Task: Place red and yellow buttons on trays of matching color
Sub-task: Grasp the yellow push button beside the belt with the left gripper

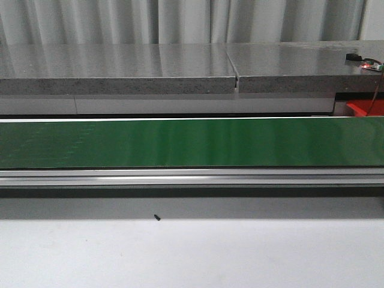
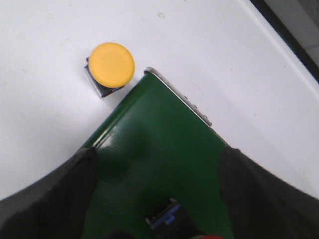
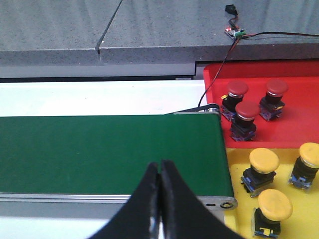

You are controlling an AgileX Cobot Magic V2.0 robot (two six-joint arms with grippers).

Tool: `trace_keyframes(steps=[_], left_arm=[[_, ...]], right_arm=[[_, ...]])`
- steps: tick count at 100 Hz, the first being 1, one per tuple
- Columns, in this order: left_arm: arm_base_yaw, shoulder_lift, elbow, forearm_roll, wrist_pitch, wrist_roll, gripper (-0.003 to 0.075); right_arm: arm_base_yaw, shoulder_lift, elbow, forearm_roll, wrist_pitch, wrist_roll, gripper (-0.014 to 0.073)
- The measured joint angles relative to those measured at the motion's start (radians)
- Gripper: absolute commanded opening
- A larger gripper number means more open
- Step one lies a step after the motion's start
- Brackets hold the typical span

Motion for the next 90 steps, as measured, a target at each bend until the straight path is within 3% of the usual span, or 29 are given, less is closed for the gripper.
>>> trace_keyframes(steps=[42, 90], left_arm=[[0.035, 0.168, -0.007, -0.053, -0.010, -0.139, 0.0491], [0.038, 0.311, -0.172, -0.057, -0.033, -0.168, 0.0491]], right_arm=[[0.000, 0.000, 0.000, 0.000, 0.000, 0.000, -0.0067], [0.000, 0.000, 0.000, 0.000, 0.000, 0.000, -0.0067]])
